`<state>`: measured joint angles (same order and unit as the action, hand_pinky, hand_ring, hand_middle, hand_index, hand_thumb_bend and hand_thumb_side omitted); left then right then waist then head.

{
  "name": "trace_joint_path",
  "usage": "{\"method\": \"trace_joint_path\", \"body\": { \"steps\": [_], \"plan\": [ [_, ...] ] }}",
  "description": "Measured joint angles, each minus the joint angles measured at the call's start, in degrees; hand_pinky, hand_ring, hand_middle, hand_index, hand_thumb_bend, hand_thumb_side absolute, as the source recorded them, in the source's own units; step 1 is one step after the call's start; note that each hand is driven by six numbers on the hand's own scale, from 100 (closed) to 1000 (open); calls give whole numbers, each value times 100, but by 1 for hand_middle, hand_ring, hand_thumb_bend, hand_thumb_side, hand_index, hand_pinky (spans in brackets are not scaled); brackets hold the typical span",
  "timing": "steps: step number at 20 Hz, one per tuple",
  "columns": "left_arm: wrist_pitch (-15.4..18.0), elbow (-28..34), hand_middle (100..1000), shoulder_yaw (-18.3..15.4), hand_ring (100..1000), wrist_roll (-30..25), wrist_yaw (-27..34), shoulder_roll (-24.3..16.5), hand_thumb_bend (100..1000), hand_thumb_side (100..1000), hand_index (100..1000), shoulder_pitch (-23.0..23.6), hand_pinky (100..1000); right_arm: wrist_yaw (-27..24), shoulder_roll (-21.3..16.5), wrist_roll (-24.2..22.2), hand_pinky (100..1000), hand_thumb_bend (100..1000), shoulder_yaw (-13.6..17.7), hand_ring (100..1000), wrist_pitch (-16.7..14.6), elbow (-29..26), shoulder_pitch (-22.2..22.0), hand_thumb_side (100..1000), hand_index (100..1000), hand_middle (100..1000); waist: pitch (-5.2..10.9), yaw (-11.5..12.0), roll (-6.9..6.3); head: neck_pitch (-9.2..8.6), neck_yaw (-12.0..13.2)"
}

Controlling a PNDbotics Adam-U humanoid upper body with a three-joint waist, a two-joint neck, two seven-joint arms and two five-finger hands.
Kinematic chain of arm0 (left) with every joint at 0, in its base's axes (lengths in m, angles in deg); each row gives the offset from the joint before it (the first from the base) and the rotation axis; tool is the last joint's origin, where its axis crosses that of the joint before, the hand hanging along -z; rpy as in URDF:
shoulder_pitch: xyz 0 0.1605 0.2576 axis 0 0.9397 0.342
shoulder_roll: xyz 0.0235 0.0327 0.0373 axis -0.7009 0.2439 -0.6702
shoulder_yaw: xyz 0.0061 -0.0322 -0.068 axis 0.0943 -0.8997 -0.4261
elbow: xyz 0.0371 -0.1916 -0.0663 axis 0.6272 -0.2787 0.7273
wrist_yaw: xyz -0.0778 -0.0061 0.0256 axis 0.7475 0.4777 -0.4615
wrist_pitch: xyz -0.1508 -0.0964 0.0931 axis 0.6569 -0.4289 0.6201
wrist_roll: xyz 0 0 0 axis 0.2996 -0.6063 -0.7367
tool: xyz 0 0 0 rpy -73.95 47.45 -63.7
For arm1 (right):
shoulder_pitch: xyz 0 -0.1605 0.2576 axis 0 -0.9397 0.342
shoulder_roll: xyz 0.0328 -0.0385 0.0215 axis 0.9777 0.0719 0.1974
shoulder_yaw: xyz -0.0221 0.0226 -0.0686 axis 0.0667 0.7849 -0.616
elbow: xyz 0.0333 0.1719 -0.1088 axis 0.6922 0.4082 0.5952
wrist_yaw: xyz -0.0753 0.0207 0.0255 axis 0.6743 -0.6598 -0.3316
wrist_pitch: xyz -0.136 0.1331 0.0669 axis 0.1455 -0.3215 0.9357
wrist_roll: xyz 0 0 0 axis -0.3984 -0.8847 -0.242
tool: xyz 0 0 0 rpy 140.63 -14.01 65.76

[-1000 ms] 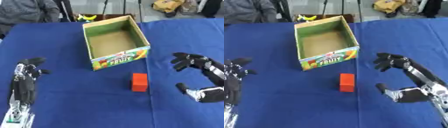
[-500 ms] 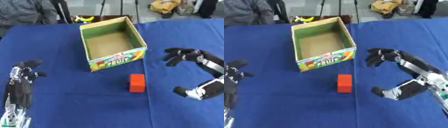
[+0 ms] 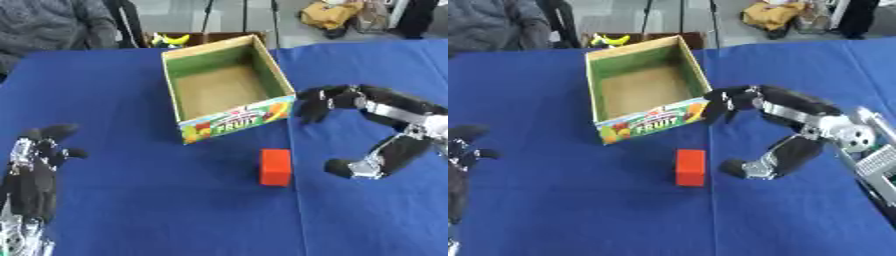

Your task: Pick up objects on the table and place them in the box.

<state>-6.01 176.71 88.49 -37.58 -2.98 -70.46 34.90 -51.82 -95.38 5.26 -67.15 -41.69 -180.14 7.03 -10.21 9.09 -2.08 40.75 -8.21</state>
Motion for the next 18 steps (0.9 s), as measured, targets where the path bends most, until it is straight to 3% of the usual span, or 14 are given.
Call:
{"method": "trace_joint_path", "body": {
  "steps": [9, 11, 18],
  "plan": [
    [-8, -28, 646, 20, 814, -22, 2, 0, 100, 1000, 675, 0, 535, 142, 134, -141, 674, 394, -214, 979, -76, 791, 443, 622, 785, 784, 4, 38, -3, 7, -73],
    [-4, -28, 646, 21, 813, -26, 2, 0, 100, 1000, 675, 0, 535, 162, 148, -157, 673, 388, -225, 981, -94, 882, 457, 666, 783, 783, 4, 39, -6, 7, -84],
    [-10, -28, 646, 56, 813, -65, 23, 0, 100, 1000, 675, 1, 535, 466, 395, -297, 673, 396, -423, 979, -81, 1587, 760, 699, 793, 783, 19, 77, -31, -1, -286]
  ]
}}
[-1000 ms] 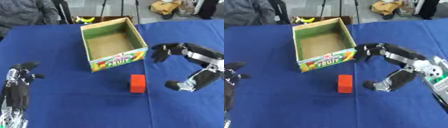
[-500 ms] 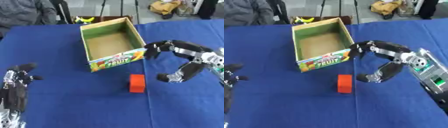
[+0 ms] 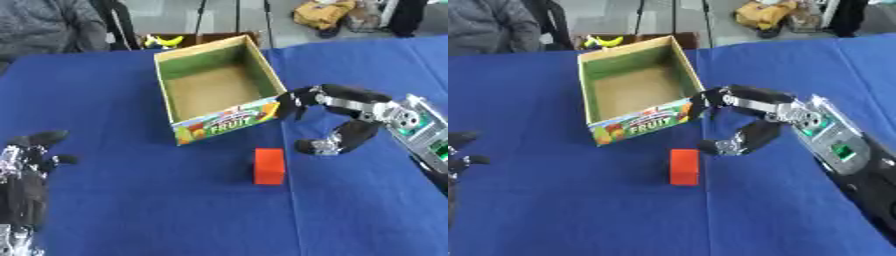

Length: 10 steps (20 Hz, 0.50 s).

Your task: Pick up objects on the table and place them in the box.

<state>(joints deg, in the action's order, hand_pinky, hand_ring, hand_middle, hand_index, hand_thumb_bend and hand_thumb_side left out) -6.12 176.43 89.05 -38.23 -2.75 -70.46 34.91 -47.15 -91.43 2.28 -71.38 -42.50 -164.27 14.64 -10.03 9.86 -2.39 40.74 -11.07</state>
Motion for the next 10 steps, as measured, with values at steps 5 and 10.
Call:
{"method": "trace_joint_path", "body": {
  "steps": [5, 10],
  "plan": [
    [-2, 0, 646, 16, 813, -7, 5, 0, 100, 1000, 675, 0, 535, 228, 136, 0, 675, 409, -103, 977, -207, 527, 190, 718, 801, 784, 0, 41, -30, -4, -129],
    [-6, 0, 646, 34, 812, -31, 7, 0, 100, 1000, 675, 0, 535, 517, 236, 74, 695, 443, -167, 990, -394, 928, 328, 742, 820, 823, 0, 86, -35, -38, -240]
  ]
}}
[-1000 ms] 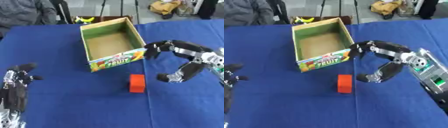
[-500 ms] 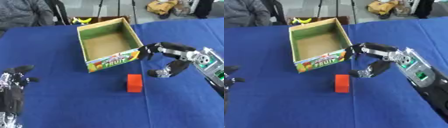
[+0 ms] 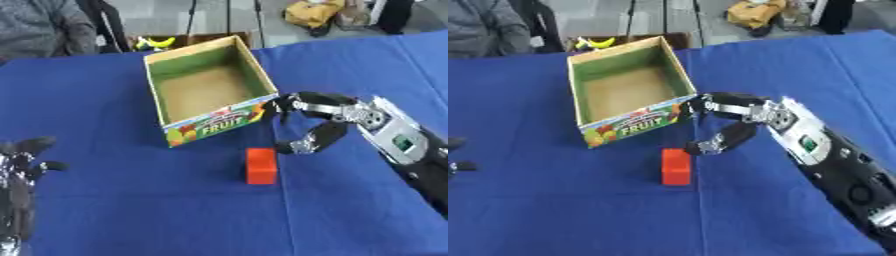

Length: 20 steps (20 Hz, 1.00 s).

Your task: Pick up objects on the table and place them in the box.

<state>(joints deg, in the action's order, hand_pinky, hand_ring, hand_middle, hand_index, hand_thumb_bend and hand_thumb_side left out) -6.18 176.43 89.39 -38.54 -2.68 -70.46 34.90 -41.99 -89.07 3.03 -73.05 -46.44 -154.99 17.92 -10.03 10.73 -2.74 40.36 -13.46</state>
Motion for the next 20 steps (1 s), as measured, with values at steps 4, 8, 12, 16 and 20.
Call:
{"method": "trace_joint_path", "body": {
  "steps": [4, 8, 12, 16, 20],
  "plan": [
    [2, 0, 646, 0, 812, -13, 1, 0, 100, 1000, 675, 0, 535, 293, 17, 159, 707, 459, -11, 997, -158, 229, 24, 759, 832, 843, 0, 26, -1, -64, -77],
    [3, 0, 646, 0, 812, -17, 1, 0, 100, 1000, 675, 0, 535, 606, 64, 323, 710, 471, -36, 993, -311, 372, 24, 775, 839, 843, 0, 26, 2, -72, -109],
    [3, 0, 646, 1, 811, -18, 1, 0, 100, 1000, 675, 0, 535, 920, 131, 446, 714, 484, -85, 989, -437, 481, 24, 801, 847, 844, 0, 26, 2, -113, -134],
    [3, 0, 646, 1, 811, -19, 1, 0, 100, 1000, 674, 0, 535, 1220, 205, 538, 718, 495, -143, 983, -552, 536, 28, 822, 858, 845, 0, 26, 0, -114, -150],
    [3, 0, 646, 1, 811, -20, 1, 0, 100, 1000, 674, 0, 535, 1516, 253, 630, 722, 501, -185, 975, -657, 566, 51, 828, 866, 844, 0, 26, 0, -115, -175]
  ]
}}
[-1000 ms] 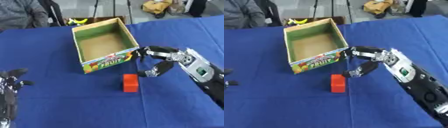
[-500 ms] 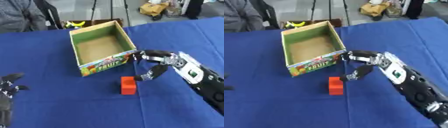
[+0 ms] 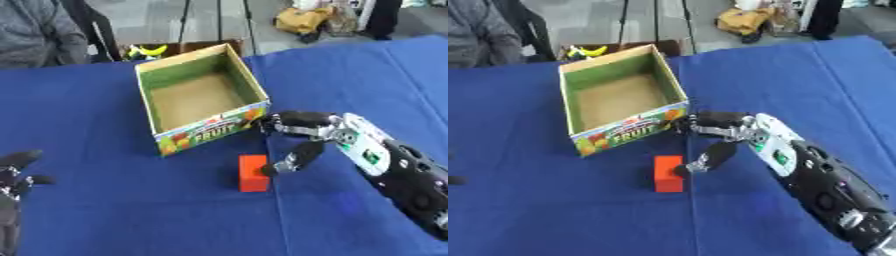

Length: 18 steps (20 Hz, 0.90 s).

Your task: Pick up objects on the table and place them in the box.

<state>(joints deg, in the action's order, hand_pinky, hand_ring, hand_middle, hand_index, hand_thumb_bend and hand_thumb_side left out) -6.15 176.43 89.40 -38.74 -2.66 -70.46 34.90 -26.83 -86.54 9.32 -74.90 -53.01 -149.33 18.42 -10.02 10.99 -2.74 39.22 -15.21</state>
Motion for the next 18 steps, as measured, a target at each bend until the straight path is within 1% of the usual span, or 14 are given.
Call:
{"method": "trace_joint_path", "body": {
  "steps": [7, 13, 18],
  "plan": [
    [0, 0, 645, 0, 810, -1, 1, 0, 100, 1000, 674, 0, 536, 457, 51, 239, 728, 479, -6, 962, -163, 4, 30, 810, 875, 842, 16, 0, 3, -3, -10],
    [0, 0, 645, 0, 810, -1, 14, 1, 100, 1000, 674, 0, 536, 829, 103, 469, 728, 474, -17, 955, -306, 53, 72, 814, 869, 838, 38, 0, 2, -4, -28],
    [0, 0, 645, 0, 810, -1, 20, 1, 100, 1000, 674, 0, 536, 892, 144, 620, 728, 467, -14, 958, -410, 118, 73, 811, 858, 835, 47, -1, 4, -6, -54]
  ]
}}
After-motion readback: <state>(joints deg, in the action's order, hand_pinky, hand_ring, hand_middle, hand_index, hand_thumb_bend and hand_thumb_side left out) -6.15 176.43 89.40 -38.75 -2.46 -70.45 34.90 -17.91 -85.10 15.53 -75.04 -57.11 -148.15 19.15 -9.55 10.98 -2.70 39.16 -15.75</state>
